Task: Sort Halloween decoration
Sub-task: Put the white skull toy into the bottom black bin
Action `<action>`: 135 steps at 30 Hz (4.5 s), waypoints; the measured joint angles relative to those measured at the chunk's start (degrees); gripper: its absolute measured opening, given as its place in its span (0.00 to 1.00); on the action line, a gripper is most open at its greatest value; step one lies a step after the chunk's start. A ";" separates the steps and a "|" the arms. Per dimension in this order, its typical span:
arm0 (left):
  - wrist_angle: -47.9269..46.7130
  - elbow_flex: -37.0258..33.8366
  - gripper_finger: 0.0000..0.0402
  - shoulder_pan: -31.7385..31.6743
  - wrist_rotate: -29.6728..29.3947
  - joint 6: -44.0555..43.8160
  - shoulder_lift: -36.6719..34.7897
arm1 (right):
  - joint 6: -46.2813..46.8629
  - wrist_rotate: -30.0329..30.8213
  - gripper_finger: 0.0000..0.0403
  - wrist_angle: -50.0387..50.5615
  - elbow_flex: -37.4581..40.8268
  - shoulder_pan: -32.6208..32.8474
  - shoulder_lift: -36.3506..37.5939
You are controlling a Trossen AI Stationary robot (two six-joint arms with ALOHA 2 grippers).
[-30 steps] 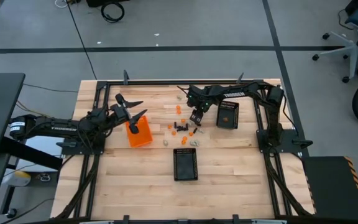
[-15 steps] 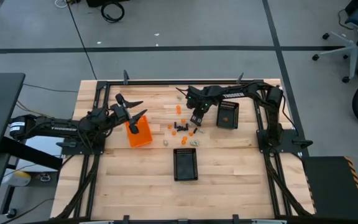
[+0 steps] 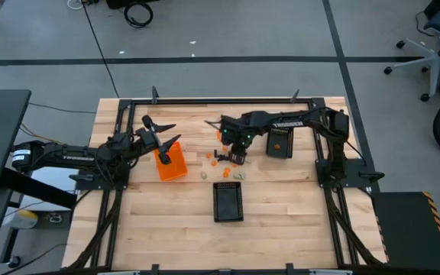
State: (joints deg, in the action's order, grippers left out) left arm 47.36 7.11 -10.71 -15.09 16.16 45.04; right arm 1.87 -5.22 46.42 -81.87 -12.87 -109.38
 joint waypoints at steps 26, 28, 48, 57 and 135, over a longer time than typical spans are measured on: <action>2.15 0.00 0.51 -0.02 0.00 -4.88 0.01 | 9.22 -3.83 0.26 -16.75 6.40 20.76 2.57; 2.14 0.00 0.51 -0.01 0.00 -5.75 0.02 | 10.00 -3.71 0.26 -19.94 8.16 21.14 2.55; 1.98 0.02 0.51 -0.02 0.00 -7.88 1.33 | -3.42 -2.18 0.27 -23.27 9.42 23.79 -4.09; 2.20 0.02 0.51 -0.10 -0.02 -7.94 1.90 | -4.58 -1.85 0.35 -23.73 9.40 23.77 -3.98; 1.26 0.02 0.51 -0.06 -0.02 -8.45 1.90 | 2.48 7.08 0.48 -15.35 22.82 4.42 6.84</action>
State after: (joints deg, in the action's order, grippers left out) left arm 48.62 7.14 -10.76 -15.11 7.70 46.94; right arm 4.35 1.86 31.08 -59.04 -8.45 -102.54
